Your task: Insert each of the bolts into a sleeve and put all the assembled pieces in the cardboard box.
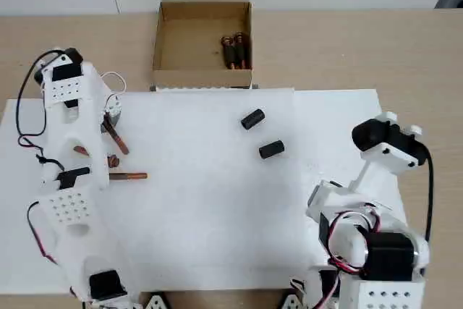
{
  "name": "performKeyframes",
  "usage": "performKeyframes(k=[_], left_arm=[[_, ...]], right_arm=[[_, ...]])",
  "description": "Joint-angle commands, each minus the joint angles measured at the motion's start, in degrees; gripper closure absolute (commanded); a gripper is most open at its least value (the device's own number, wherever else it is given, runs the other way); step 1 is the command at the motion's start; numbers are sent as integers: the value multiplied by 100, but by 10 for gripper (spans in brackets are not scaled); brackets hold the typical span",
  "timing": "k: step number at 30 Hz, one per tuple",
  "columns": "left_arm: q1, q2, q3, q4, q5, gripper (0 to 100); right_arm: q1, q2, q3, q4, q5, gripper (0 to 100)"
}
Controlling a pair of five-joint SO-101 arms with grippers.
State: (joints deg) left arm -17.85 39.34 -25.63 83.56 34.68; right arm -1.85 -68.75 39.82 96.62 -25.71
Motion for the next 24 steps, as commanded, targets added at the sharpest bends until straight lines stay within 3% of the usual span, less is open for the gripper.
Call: performKeyframes(k=[1, 8, 14, 19, 24], left_arm=[[-9, -26, -119, 149, -44, 995], [0, -79, -295, 492, -53, 995], [176, -79, -1833, 1591, -62, 995], [484, -237, -2932, 1697, -615, 995], [800, -932, -3046, 1697, -1152, 995]], right_arm=[[40, -40, -35, -66, 35, 995], [40, -40, -35, -66, 35, 995], [22, -48, -202, -92, 44, 995], [4, -40, -580, -119, 62, 995], [4, -40, -642, -119, 352, 995]])
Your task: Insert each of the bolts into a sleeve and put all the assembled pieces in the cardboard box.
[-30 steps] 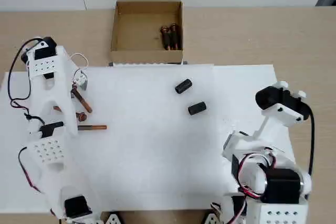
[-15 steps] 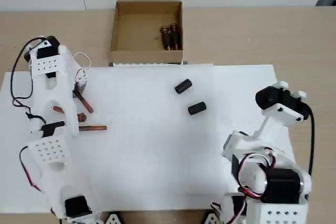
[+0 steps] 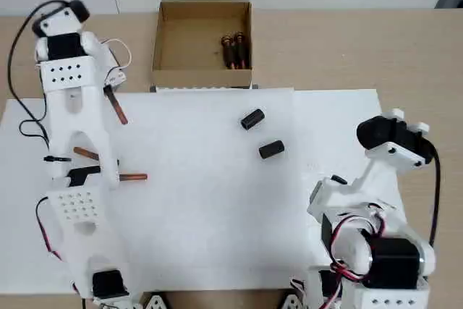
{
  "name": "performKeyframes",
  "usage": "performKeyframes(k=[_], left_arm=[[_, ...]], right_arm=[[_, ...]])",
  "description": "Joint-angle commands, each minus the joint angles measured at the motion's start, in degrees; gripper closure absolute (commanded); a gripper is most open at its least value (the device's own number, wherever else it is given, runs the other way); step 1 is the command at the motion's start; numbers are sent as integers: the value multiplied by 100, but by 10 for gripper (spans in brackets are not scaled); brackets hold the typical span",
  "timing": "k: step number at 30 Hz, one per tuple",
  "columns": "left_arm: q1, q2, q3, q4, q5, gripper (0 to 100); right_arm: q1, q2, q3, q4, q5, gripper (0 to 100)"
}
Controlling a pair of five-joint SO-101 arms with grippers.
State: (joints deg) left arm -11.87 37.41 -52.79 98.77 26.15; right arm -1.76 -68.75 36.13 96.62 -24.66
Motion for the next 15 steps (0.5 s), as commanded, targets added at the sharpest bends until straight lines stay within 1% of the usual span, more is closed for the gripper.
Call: performKeyframes(k=[1, 5, 15], left_arm=[[290, -879, -312, 176, -457, 995], [695, -1644, -75, 176, -809, 995], [1670, -4105, 866, 167, -844, 994]], right_arm=[[4, -40, -273, -119, 308, 995], [-4, -40, -273, -119, 457, 995], [-4, -40, -273, -215, 1152, 995]])
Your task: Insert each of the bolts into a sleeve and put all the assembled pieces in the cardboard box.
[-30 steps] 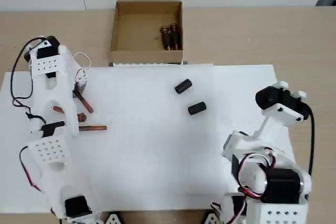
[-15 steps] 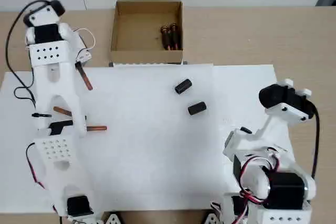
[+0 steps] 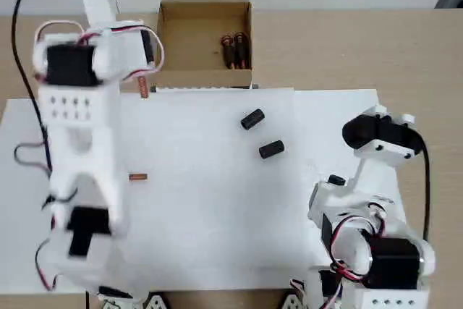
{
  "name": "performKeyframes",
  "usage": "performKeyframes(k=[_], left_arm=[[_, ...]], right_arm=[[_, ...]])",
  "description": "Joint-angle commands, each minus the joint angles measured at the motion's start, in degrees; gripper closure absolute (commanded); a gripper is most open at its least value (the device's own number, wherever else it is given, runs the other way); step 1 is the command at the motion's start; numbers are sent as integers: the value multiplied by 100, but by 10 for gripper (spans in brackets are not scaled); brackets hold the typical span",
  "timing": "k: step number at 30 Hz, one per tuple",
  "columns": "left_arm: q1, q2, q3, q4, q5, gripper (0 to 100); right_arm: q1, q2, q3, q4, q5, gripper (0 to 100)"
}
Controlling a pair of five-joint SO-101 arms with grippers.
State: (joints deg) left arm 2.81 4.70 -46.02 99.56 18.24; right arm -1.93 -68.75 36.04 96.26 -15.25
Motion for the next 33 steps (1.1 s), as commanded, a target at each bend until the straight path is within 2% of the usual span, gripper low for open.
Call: performKeyframes(k=[1, 6, 11, 15, 19, 33], left_arm=[[264, -1020, 347, 79, -53, 994], [466, -1916, 1253, 79, -88, 994], [651, -3015, 2431, -35, -642, 994], [615, -3886, 3582, -571, -668, 994], [624, -4782, 4840, -976, -677, 994], [615, -7815, 8743, -3235, -642, 994]], right_arm=[[13, -40, -264, -215, 281, 995], [4, -40, -264, -382, 554, 995], [4, -40, -246, -611, 870, 995], [-66, -40, -211, -936, 949, 995], [-541, -48, 0, -1165, 1108, 995], [-1525, -48, 958, -2510, 1108, 995]])
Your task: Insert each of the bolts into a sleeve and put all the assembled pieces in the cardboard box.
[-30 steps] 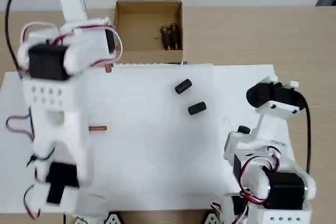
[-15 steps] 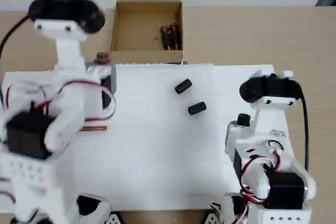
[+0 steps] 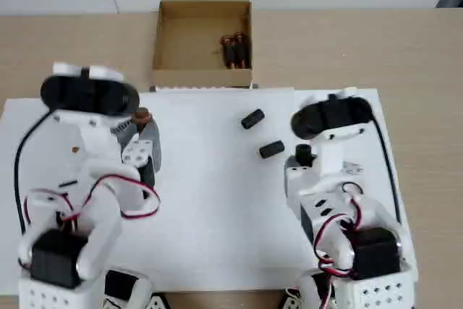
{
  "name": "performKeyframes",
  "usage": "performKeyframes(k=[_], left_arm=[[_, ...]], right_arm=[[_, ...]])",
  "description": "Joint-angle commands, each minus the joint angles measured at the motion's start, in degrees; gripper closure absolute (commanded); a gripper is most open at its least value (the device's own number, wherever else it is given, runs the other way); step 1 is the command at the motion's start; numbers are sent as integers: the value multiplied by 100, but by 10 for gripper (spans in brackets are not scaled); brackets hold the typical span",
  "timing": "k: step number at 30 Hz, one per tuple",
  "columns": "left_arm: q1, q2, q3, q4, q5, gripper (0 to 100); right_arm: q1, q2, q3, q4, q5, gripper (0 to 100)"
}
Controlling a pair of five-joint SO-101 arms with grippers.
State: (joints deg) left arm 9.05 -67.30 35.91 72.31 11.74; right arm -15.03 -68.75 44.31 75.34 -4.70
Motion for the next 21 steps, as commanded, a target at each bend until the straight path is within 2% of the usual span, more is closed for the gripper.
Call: performKeyframes(k=[1, 6, 12, 21], left_arm=[[-9, -844, 822, -677, 18, 994], [-9, -2022, 1974, -1486, 18, 994], [-9, -2919, 2563, -1653, 105, 994], [44, -3481, 2862, -1644, 1697, 994]], right_arm=[[-321, -48, 246, -558, 53, 995], [-936, -48, 519, -1051, 53, 995], [-1543, -48, 1011, -1701, 70, 995], [-2308, -48, 1556, -2369, 88, 995]])
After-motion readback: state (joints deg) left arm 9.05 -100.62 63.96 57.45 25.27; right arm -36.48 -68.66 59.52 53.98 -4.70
